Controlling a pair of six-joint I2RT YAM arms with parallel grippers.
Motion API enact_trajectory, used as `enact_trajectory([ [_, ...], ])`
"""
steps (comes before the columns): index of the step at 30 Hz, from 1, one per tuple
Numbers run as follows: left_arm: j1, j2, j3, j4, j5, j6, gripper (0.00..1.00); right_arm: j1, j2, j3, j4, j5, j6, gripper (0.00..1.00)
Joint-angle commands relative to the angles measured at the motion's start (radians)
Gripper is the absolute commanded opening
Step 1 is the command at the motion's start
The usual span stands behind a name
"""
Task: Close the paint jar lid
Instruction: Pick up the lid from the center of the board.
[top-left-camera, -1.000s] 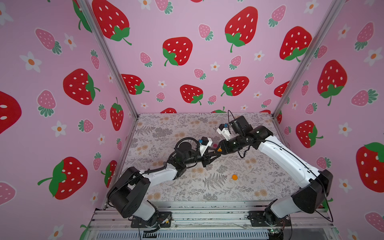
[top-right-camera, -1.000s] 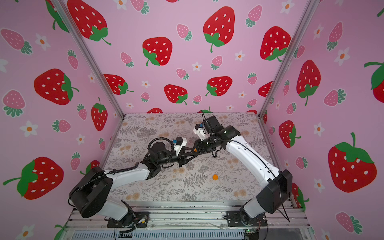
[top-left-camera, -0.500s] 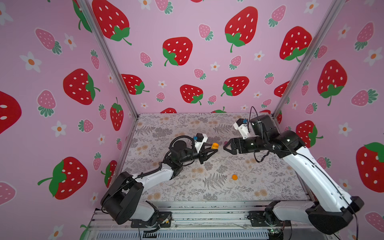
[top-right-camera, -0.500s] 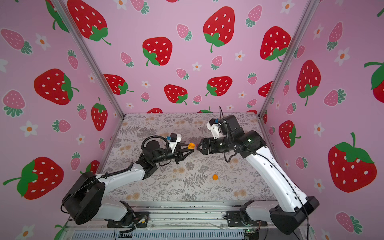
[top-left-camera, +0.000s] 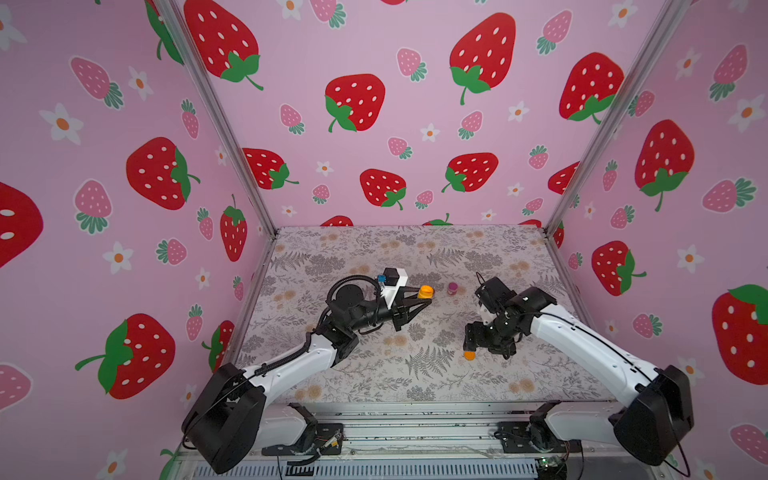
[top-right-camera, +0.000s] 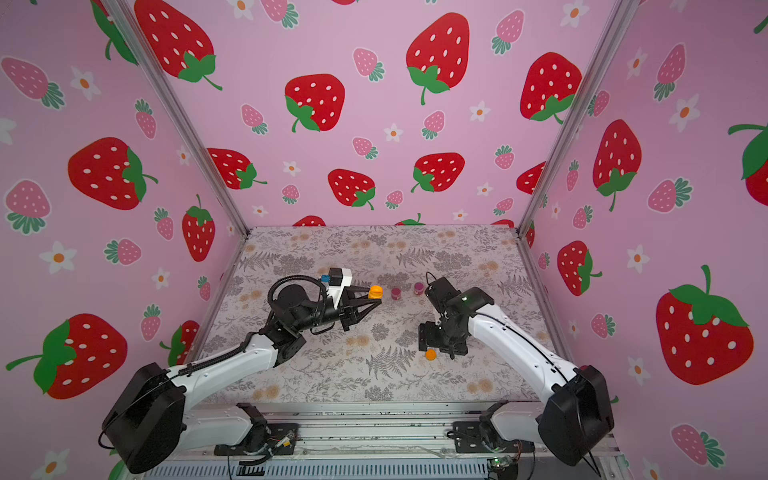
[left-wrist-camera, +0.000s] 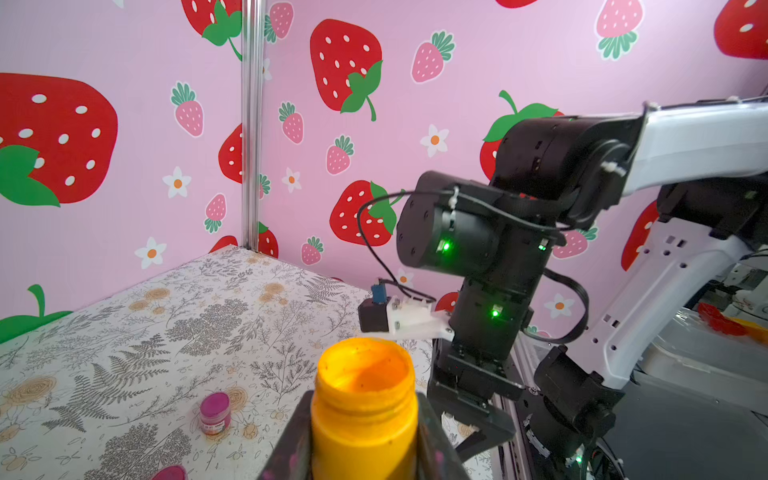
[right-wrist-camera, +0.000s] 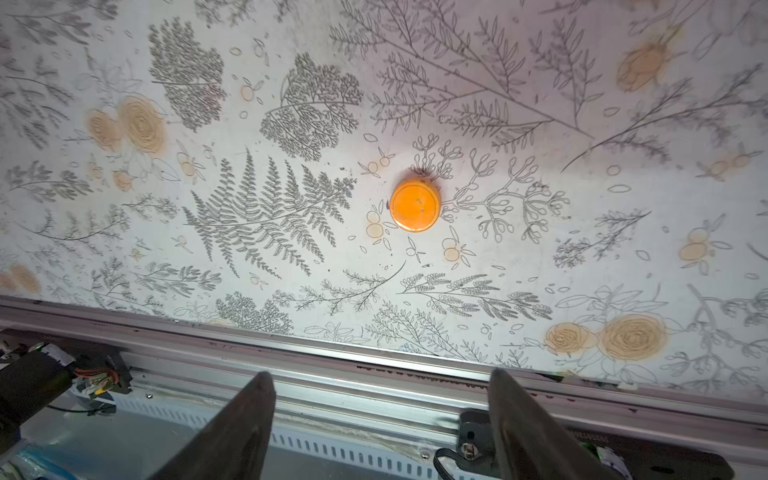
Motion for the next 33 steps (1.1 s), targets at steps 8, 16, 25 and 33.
enact_trajectory([
  [8, -0.001, -0.038, -0.032, -0.024, -0.01, -0.004, 0.2, 0.022, 0.168, -0.068, 0.166, 0.075, 0.038, 0.68],
  [16, -0.001, -0.056, -0.035, -0.051, -0.019, 0.004, 0.2, 0.023, 0.266, -0.073, 0.197, 0.112, 0.036, 0.58],
  [25, -0.001, -0.06, -0.035, -0.057, -0.019, 0.003, 0.2, 0.022, 0.304, -0.097, 0.203, 0.153, 0.042, 0.56],
  [33, -0.001, -0.066, -0.034, -0.07, -0.024, 0.007, 0.2, 0.017, 0.327, -0.098, 0.218, 0.171, 0.038, 0.5],
])
